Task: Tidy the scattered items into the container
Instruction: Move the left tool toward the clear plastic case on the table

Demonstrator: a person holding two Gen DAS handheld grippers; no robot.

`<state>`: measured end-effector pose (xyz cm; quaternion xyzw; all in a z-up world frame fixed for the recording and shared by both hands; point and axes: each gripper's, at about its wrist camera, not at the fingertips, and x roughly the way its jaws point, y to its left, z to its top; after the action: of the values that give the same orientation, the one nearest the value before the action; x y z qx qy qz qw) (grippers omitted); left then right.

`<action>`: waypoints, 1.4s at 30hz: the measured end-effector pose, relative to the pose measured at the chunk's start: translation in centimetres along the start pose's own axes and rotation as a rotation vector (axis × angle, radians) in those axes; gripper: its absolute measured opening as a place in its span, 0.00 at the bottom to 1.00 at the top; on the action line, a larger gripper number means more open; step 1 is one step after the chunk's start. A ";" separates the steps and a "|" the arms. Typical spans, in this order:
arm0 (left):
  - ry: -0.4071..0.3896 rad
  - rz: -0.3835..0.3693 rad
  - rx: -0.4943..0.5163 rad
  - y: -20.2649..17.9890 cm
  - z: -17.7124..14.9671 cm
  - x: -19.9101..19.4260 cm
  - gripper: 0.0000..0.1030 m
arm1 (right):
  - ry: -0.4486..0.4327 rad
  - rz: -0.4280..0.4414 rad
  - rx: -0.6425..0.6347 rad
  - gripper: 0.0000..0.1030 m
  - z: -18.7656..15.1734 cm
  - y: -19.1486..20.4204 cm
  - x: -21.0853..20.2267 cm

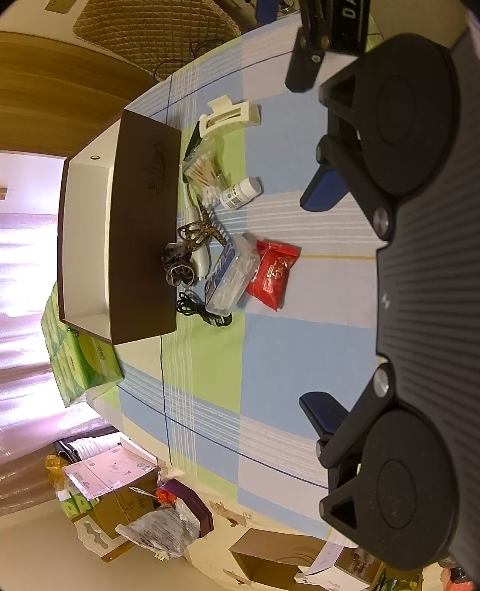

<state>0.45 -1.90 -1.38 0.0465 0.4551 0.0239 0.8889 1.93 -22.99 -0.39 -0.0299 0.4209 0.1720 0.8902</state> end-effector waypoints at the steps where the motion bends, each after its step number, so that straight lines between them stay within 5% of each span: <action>1: 0.002 -0.002 0.001 0.0 -0.1 0.1 0.99 | 0.001 0.006 -0.001 1.00 -0.1 -0.2 0.1; 21: 0.049 -0.029 0.026 -0.7 0.1 2.5 0.99 | 0.015 0.037 0.025 1.00 -0.6 -2.8 1.3; 42: 0.018 -0.161 0.118 1.0 3.4 6.5 0.93 | -0.004 -0.025 0.099 1.00 2.2 -2.1 4.1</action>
<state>7.04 -0.57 -4.57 0.0619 0.4658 -0.0741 0.8796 6.64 -23.41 -2.26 0.0093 0.4266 0.1399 0.8935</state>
